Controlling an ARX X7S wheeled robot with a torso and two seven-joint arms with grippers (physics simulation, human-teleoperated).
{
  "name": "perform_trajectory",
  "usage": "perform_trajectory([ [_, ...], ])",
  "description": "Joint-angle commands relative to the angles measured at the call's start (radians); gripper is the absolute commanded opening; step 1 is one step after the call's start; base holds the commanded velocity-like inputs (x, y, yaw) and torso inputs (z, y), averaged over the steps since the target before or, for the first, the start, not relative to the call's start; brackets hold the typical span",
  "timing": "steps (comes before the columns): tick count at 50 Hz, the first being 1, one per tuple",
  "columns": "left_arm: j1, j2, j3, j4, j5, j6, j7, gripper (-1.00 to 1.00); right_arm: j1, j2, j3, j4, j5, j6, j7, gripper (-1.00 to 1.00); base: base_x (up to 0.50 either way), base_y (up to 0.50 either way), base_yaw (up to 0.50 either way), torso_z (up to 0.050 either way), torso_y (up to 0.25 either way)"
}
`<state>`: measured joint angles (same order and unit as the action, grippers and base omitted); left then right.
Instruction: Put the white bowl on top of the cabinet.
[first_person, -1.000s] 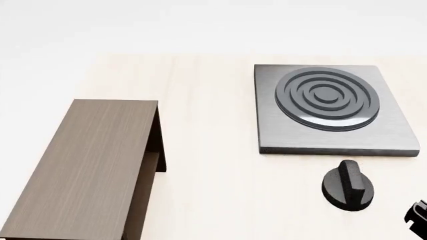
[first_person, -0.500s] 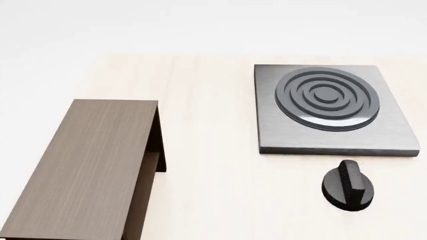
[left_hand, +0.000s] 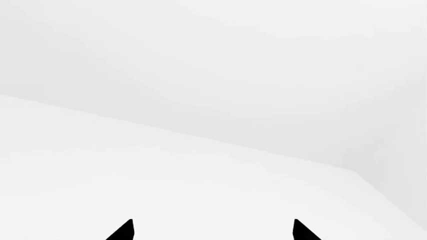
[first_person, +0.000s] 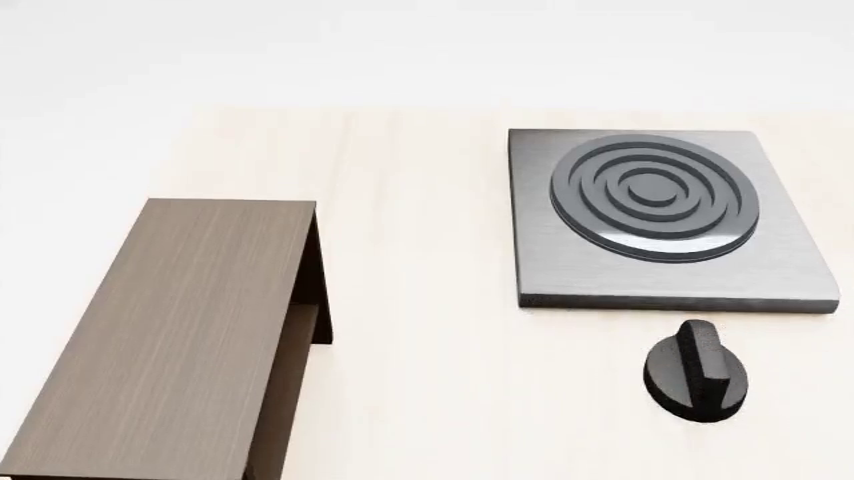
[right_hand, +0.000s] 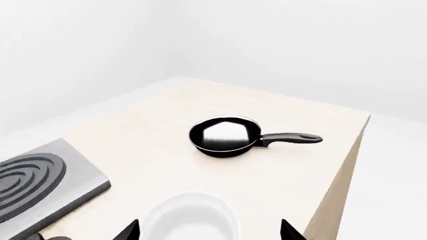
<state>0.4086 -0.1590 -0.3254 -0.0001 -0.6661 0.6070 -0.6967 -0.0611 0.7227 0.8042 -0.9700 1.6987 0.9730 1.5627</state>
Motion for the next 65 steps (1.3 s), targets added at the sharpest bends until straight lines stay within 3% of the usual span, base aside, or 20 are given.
perform_trajectory([
  [1,0.004,-0.001,0.001,0.002,-0.002,0.004,-0.003,1.0,-0.035,0.075,-0.069,0.011,0.041,-0.051,0.001,1.0,0.0,0.0,0.0,0.0,0.0],
  [26,0.001,-0.006,0.007,-0.008,-0.006,0.009,-0.003,1.0,-0.076,0.075,-0.055,0.073,0.038,-0.122,-0.053,1.0,0.0,0.0,0.0,0.0,0.0],
  [48,0.005,-0.009,0.011,-0.003,-0.001,0.01,-0.014,1.0,0.035,0.138,-0.186,0.222,-0.018,-0.127,-0.044,1.0,0.0,0.0,0.0,0.0,0.0],
  [65,0.007,-0.012,0.015,-0.001,0.001,0.01,-0.02,1.0,0.073,0.104,-0.235,0.358,-0.058,-0.148,-0.141,1.0,0.0,0.0,0.0,0.0,0.0],
])
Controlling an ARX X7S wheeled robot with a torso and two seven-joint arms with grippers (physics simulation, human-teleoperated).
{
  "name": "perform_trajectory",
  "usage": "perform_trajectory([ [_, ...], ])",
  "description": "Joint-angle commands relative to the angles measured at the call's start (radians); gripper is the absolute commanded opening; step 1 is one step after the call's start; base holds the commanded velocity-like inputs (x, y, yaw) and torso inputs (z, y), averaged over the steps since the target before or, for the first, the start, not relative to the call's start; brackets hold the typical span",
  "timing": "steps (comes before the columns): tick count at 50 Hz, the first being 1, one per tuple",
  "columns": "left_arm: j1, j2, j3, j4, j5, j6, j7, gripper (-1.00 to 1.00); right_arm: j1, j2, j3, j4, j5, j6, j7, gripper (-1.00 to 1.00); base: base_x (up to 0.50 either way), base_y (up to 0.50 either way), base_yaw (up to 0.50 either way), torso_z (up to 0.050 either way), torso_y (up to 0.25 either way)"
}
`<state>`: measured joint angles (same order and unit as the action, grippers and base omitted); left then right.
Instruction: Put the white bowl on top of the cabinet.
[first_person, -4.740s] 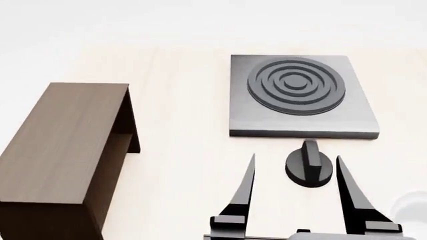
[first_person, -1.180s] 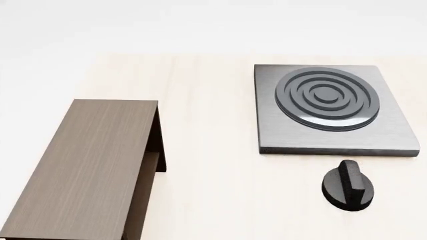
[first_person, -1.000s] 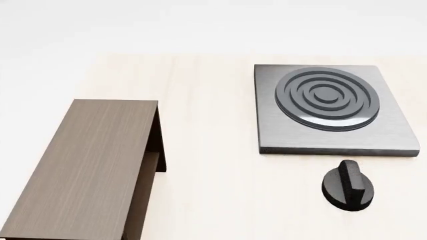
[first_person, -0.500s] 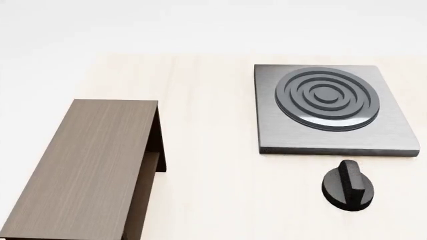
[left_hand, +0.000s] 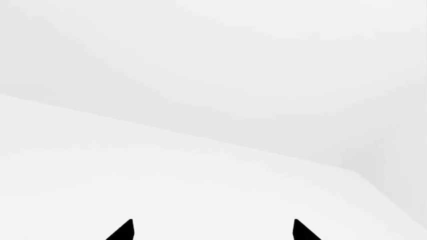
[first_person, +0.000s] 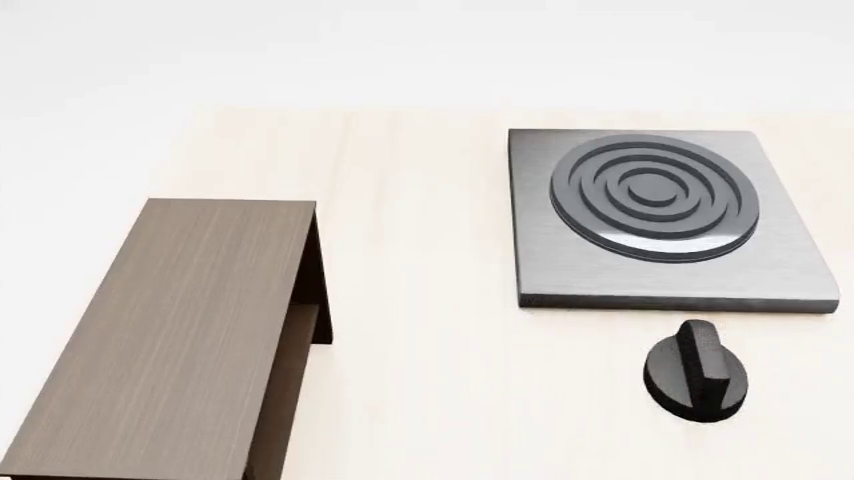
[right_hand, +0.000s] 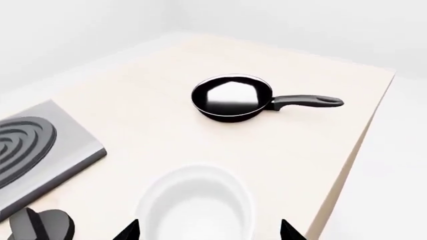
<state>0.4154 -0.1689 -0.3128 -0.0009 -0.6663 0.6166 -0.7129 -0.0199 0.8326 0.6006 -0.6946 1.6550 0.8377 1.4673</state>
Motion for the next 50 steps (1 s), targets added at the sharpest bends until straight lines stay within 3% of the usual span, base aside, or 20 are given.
perform_trajectory([
  [1,0.001,-0.002,0.002,0.0,0.0,0.001,-0.003,1.0,0.033,-0.004,-0.029,0.093,-0.016,-0.014,-0.049,1.0,0.0,0.0,0.0,0.0,0.0],
  [18,-0.002,-0.004,0.004,-0.008,-0.002,0.006,-0.002,1.0,-0.031,-0.04,0.057,0.15,-0.045,-0.039,-0.093,1.0,0.0,0.0,0.0,0.0,0.0],
  [50,-0.003,-0.008,0.01,-0.017,-0.001,0.012,-0.007,1.0,0.18,0.024,-0.139,0.405,-0.082,-0.021,-0.111,1.0,0.0,0.0,0.0,0.0,0.0],
])
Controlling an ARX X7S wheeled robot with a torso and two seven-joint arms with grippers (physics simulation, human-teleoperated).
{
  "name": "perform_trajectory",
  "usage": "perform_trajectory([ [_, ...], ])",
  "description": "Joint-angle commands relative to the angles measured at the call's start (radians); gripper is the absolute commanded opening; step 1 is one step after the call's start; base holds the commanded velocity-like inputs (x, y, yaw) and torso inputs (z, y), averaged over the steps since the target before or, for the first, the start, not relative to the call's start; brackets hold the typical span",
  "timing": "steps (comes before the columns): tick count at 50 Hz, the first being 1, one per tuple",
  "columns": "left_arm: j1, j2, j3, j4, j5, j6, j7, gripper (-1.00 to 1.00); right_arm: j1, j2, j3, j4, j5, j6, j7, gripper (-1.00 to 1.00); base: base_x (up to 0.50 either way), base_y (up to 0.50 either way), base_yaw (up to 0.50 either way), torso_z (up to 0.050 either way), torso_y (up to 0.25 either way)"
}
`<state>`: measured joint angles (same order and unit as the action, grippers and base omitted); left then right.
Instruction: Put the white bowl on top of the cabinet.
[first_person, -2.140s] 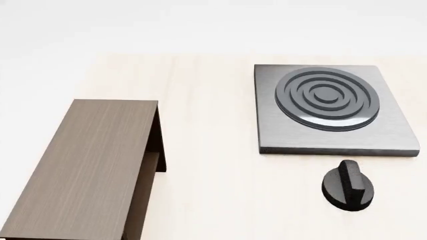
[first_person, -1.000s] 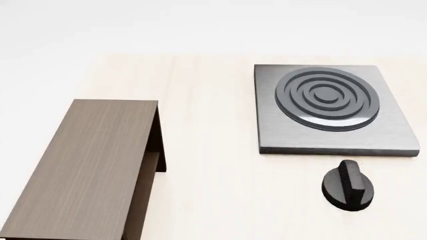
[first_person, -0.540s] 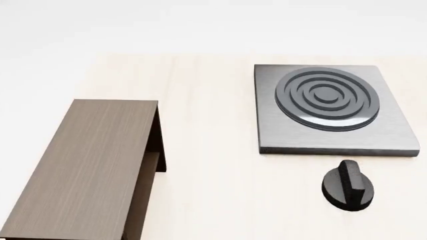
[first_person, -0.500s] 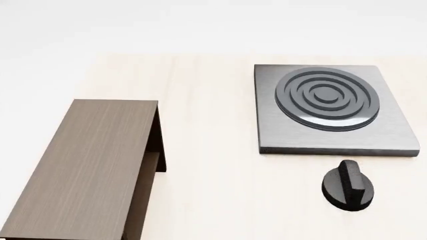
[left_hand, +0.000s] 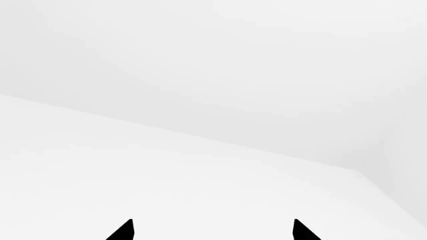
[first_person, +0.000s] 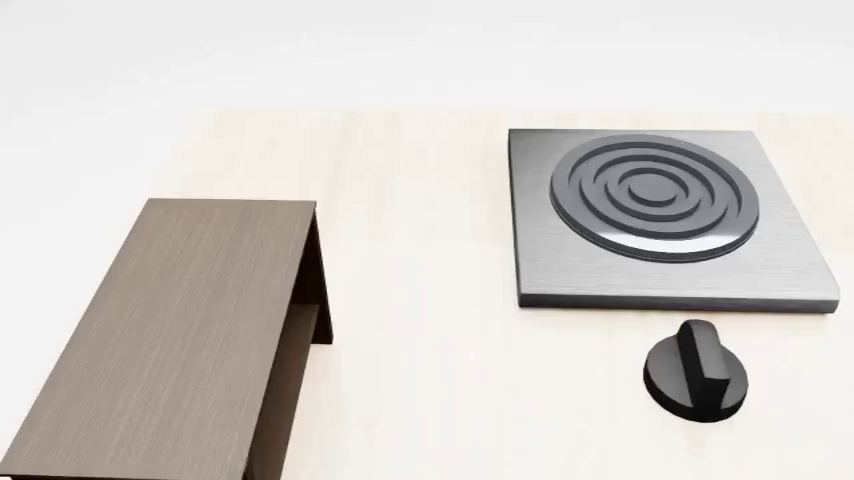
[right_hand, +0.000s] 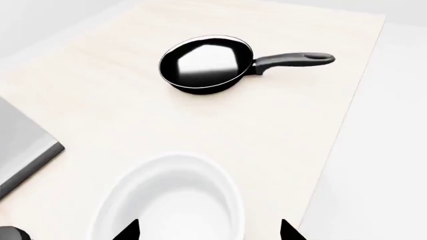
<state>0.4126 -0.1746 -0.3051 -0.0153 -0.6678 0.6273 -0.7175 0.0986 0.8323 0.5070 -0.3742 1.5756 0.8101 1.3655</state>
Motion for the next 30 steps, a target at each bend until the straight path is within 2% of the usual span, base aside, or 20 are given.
perform_trajectory([
  [1,0.0,-0.002,0.002,-0.002,0.001,0.002,-0.003,1.0,0.061,0.023,-0.043,0.092,-0.002,0.006,-0.011,1.0,0.0,0.0,0.0,0.0,0.0],
  [10,0.005,-0.003,0.006,0.007,0.007,0.0,-0.013,1.0,0.046,0.019,-0.024,0.155,-0.008,-0.005,-0.038,1.0,0.0,0.0,0.0,0.0,0.0],
  [30,-0.001,-0.009,0.012,-0.003,0.009,0.002,-0.017,1.0,0.136,0.035,-0.103,0.28,-0.02,0.01,-0.053,1.0,0.0,0.0,0.0,0.0,0.0],
])
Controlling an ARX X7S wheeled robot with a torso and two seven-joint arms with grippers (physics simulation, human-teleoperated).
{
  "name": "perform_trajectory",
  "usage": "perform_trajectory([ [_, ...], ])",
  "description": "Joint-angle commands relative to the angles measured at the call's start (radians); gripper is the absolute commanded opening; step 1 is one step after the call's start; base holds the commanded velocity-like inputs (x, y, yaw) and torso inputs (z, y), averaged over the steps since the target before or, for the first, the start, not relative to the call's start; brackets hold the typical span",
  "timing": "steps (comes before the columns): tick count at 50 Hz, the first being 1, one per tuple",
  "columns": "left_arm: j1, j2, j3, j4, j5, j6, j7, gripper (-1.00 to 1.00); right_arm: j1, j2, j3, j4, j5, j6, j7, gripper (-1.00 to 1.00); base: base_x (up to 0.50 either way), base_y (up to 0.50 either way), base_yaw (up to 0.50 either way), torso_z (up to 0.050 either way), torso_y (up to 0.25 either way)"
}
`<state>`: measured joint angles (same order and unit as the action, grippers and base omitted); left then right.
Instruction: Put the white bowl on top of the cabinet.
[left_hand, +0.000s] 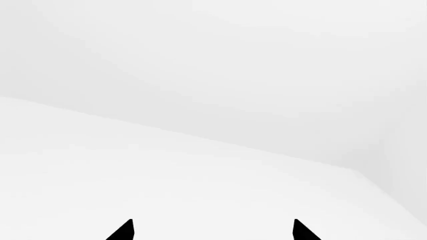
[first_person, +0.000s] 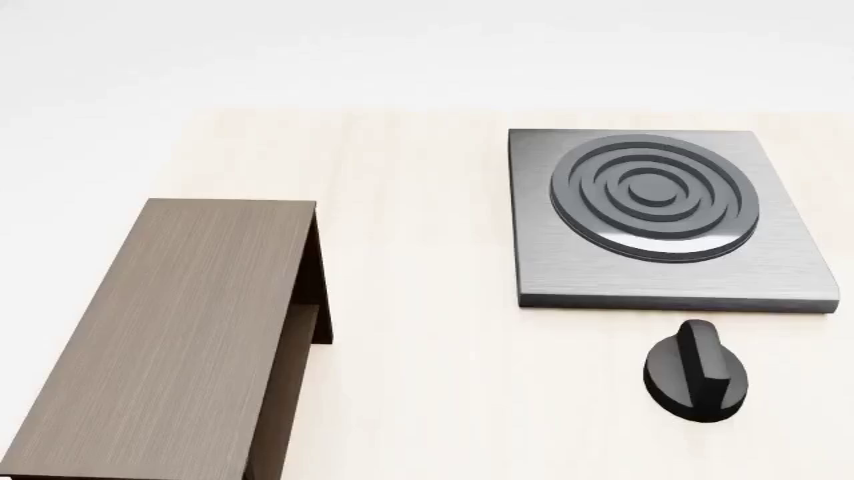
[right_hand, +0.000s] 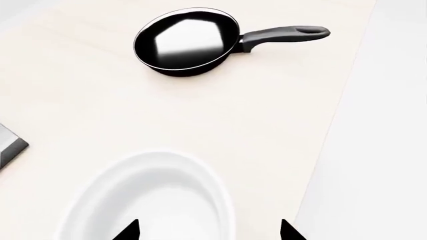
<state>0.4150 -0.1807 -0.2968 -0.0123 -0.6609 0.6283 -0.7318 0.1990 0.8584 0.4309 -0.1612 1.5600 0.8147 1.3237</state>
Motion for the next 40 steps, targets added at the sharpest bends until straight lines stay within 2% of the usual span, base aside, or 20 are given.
perform_trajectory([
  [1,-0.003,-0.003,0.004,-0.005,0.002,0.001,-0.003,1.0,0.035,0.009,-0.027,0.069,-0.003,0.005,-0.012,1.0,0.0,0.0,0.0,0.0,0.0],
  [40,-0.004,-0.01,0.017,-0.008,0.01,0.003,-0.017,1.0,0.011,-0.033,-0.02,0.226,0.048,0.006,-0.047,1.0,0.0,0.0,0.0,0.0,0.0],
])
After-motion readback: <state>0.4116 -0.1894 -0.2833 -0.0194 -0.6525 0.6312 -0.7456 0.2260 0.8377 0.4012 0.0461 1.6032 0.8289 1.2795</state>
